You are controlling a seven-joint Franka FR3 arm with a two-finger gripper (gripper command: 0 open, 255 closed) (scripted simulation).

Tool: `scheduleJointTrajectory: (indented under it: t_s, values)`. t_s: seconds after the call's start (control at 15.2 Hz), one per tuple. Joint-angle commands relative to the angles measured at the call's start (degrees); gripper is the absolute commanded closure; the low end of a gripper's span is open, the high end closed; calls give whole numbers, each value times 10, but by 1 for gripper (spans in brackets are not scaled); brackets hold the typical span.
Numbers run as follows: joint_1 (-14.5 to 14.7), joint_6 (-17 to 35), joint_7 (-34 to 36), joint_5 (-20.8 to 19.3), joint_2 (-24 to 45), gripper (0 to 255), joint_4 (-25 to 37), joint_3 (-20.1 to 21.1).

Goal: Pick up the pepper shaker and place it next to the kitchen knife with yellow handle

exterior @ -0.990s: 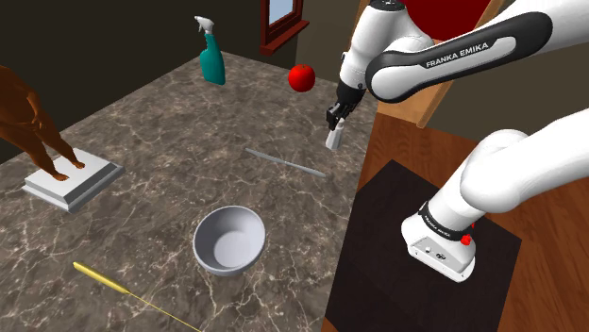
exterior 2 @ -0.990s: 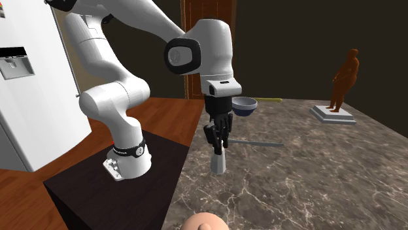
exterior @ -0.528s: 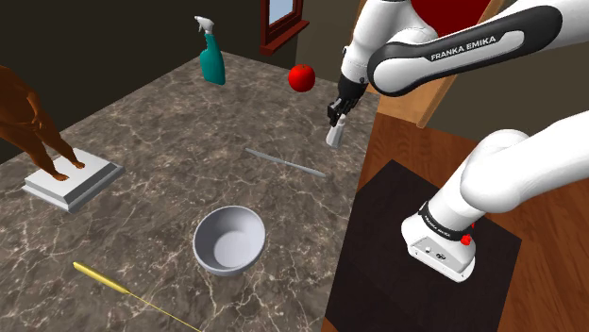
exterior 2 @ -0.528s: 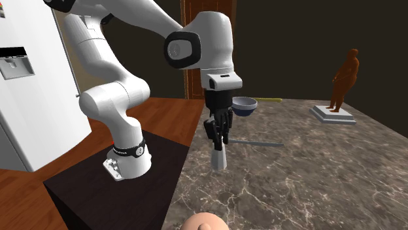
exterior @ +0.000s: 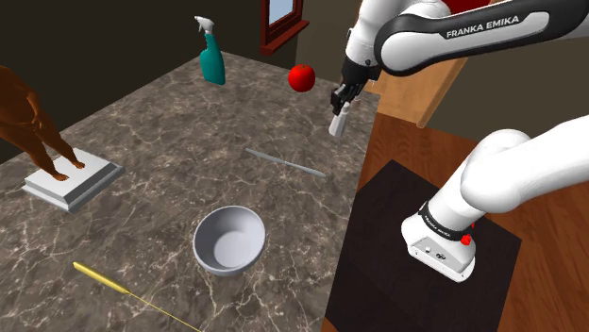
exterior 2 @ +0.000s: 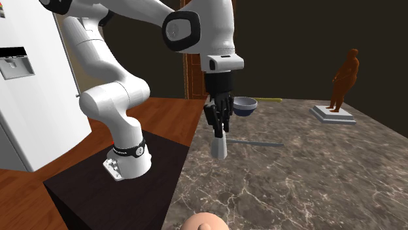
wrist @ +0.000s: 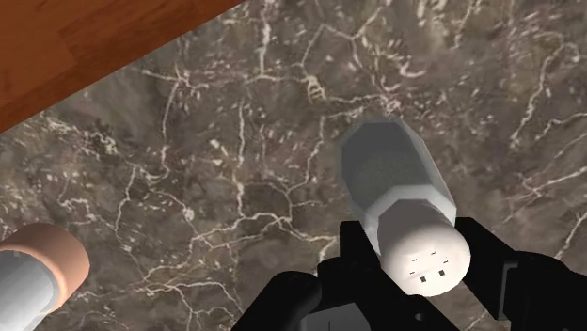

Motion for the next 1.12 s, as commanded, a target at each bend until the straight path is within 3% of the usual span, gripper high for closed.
scheduleJointTrajectory:
  t_s: [0.0,1.06]
  values:
    - [0,-17,-2,1,-5,255,12,-1]
    - [1,-146,-14,4,-24,255,122,-6]
